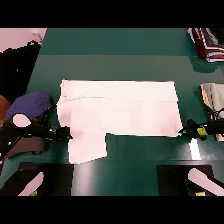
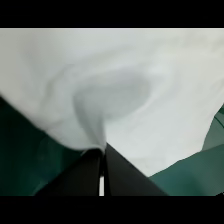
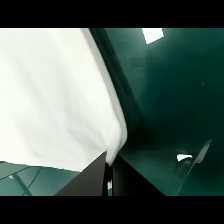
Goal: Fold the shirts.
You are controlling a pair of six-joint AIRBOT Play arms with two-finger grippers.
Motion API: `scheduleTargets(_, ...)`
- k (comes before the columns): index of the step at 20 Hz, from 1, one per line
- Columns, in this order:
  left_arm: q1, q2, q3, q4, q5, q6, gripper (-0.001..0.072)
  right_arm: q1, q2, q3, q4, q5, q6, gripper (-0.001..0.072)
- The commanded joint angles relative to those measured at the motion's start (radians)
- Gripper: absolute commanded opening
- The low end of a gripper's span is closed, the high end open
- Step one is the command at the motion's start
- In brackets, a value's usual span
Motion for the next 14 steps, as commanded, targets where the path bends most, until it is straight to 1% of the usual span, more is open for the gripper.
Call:
scheduleTargets(1,-0.001,0.003,0.081,0.045,-0.101,0.000,0.0020,-0.006,0.087,0.014,-0.023,0.075,-0.012,0.0014)
scheduleTargets(4,-0.003,0.003,0.174,0.051,-0.201,0.000,0.0020,-0.015,0.240,0.039,-0.174,0.218,-0.010,0.0014)
scheduleTargets(6,-0.003,0.003,0.187,0.028,-0.245,-0.006,0.0020,-0.014,0.328,0.038,-0.250,0.258,-0.009,0.0014)
scheduleTargets(8,-0.003,0.006,0.188,-0.004,-0.287,-0.008,0.0020,-0.014,0.400,0.039,-0.282,0.279,-0.006,0.0013)
scheduleTargets(9,-0.003,0.018,0.192,-0.009,-0.280,-0.008,0.0020,-0.013,0.426,0.039,-0.275,0.279,0.011,0.0013)
scheduleTargets(11,-0.003,0.022,0.242,-0.009,-0.220,-0.008,0.0021,0.014,0.426,0.068,-0.264,0.258,0.034,0.0013)
scheduleTargets(14,-0.003,0.020,0.356,0.019,-0.029,-0.008,0.0021,0.133,0.304,0.193,-0.269,0.200,0.049,0.0013)
